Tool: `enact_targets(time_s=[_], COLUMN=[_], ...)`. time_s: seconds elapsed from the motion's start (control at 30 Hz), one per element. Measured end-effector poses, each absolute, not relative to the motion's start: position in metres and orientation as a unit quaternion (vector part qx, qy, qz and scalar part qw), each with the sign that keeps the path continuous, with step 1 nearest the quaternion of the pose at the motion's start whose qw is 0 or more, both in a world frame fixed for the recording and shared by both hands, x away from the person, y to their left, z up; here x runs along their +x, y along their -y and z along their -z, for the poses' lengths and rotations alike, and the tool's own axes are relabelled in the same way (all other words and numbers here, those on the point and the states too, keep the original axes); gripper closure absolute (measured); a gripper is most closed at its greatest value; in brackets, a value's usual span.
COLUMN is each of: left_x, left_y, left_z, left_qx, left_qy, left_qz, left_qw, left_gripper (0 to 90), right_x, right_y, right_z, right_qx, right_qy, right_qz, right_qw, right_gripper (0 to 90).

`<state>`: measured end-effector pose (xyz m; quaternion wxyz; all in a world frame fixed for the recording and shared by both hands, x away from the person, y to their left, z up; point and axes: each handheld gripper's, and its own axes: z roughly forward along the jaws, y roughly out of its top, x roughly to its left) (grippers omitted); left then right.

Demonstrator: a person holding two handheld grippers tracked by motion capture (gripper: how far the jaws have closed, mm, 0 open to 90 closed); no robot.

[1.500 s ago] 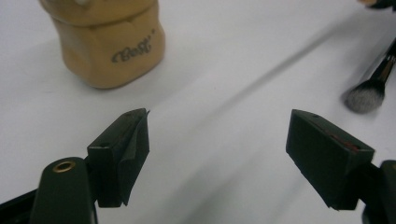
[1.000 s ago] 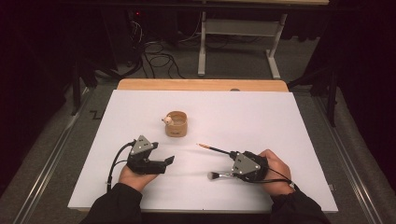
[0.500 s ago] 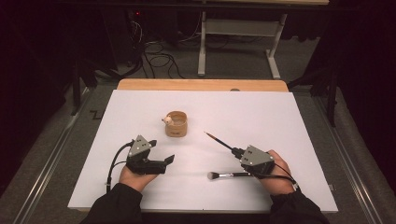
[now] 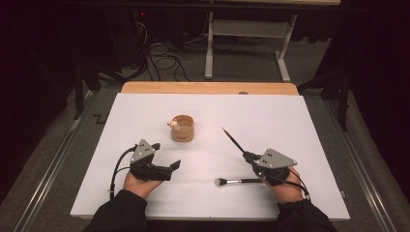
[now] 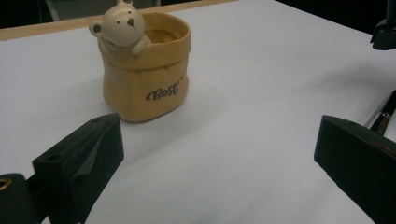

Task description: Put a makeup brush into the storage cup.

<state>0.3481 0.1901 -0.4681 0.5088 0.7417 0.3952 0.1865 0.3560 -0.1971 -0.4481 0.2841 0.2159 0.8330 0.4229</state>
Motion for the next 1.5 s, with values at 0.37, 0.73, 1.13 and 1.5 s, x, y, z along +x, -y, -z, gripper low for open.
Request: enact_targets(time_s=[0.37, 0.73, 1.13, 1.5], left_x=[0.347, 0.348, 0.350, 0.360], left_y=[-0.186, -0.168, -0.153, -0.138], left_z=[0.466, 0.453, 0.440, 0.419], left_qx=[0.734, 0.731, 0.728, 0.735], left_qy=[-0.393, -0.372, -0.353, -0.329], left_qz=[-0.176, -0.173, -0.169, -0.177], left_qw=[0.525, 0.545, 0.563, 0.566], left_gripper=[0.2, 0.3, 0.8, 1.5], right_x=[0.359, 0.359, 0.357, 0.355], right_y=[0.203, 0.204, 0.201, 0.197], right_z=[0.451, 0.447, 0.445, 0.443], right_qx=[0.258, 0.260, 0.257, 0.251], right_qy=[-0.806, -0.791, -0.788, -0.784], right_qz=[-0.457, -0.485, -0.493, -0.501], right_qw=[0.274, 0.267, 0.265, 0.268], right_gripper=[87.0, 87.1, 87.1, 87.1])
